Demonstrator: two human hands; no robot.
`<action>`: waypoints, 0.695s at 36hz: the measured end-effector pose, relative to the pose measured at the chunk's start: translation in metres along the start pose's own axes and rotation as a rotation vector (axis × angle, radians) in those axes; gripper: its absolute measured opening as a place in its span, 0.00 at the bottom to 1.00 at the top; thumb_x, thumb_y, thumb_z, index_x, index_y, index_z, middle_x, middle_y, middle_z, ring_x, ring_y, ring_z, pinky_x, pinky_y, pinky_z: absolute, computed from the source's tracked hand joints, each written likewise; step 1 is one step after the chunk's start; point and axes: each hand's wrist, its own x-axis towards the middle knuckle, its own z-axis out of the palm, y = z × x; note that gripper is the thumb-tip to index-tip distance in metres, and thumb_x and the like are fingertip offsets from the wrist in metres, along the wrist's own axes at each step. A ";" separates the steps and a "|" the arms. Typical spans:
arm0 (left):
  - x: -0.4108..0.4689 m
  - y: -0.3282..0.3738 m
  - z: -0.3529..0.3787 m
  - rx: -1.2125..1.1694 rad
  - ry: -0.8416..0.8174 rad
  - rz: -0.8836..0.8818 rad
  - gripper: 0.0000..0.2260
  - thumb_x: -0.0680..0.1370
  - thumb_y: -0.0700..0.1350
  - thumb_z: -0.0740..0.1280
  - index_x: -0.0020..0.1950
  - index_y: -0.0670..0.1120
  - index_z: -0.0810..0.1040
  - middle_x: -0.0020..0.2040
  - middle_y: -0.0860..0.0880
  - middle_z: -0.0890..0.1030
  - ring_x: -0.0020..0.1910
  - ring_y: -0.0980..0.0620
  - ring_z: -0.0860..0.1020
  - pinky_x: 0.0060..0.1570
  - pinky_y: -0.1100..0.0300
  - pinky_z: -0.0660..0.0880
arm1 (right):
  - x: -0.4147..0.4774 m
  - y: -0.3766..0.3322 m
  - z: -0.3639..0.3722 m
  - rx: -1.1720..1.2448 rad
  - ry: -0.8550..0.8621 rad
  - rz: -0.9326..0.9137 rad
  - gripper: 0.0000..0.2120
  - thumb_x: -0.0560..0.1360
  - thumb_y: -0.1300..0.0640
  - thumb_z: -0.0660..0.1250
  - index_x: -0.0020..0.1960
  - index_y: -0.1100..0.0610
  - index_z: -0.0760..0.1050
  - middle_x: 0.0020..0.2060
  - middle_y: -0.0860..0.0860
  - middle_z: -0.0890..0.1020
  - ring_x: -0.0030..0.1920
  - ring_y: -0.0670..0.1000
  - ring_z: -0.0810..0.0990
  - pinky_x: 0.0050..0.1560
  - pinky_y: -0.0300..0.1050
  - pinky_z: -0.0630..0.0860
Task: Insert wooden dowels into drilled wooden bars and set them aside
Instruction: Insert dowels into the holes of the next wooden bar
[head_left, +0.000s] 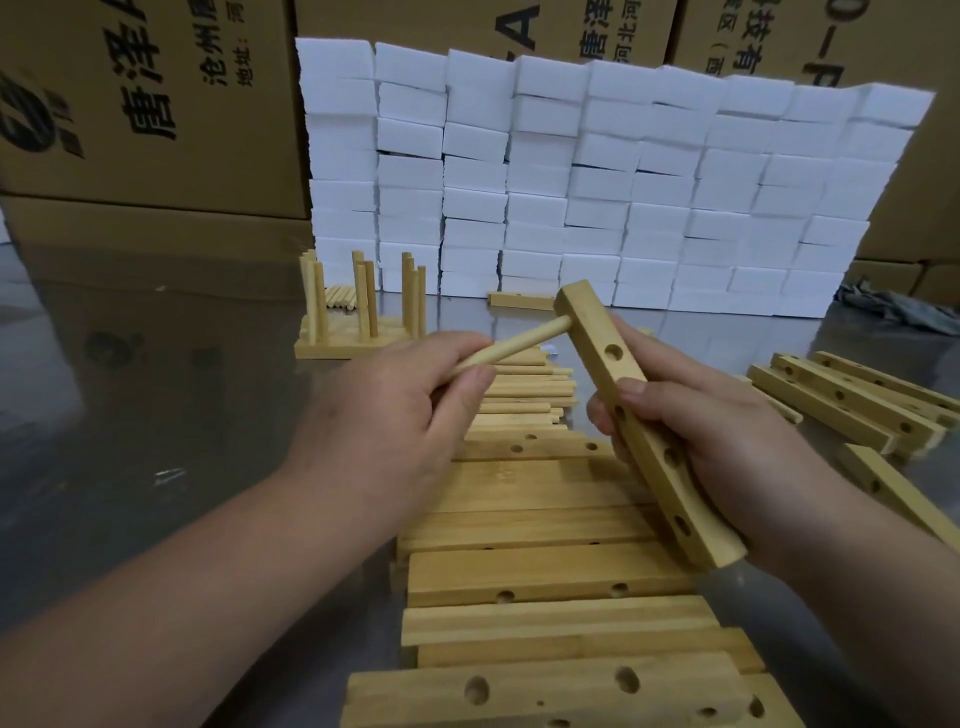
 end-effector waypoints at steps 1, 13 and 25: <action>0.000 0.000 -0.001 0.012 0.006 0.015 0.14 0.78 0.53 0.58 0.57 0.53 0.79 0.31 0.59 0.72 0.36 0.62 0.72 0.30 0.65 0.61 | 0.000 0.000 0.001 -0.011 -0.008 -0.014 0.23 0.69 0.48 0.57 0.61 0.29 0.69 0.32 0.47 0.75 0.34 0.46 0.70 0.42 0.44 0.65; 0.003 0.003 -0.002 0.026 0.052 0.045 0.13 0.77 0.50 0.57 0.51 0.49 0.80 0.35 0.57 0.73 0.41 0.58 0.72 0.34 0.65 0.66 | -0.003 0.002 0.001 -0.037 -0.074 -0.086 0.22 0.72 0.43 0.58 0.65 0.31 0.66 0.28 0.48 0.73 0.30 0.41 0.69 0.32 0.30 0.67; 0.000 0.005 0.001 -0.265 -0.015 -0.223 0.17 0.72 0.58 0.54 0.35 0.49 0.76 0.21 0.56 0.68 0.23 0.59 0.67 0.23 0.66 0.62 | -0.005 -0.002 0.003 -0.052 -0.052 -0.091 0.27 0.70 0.45 0.57 0.69 0.35 0.62 0.27 0.47 0.72 0.29 0.41 0.68 0.33 0.30 0.66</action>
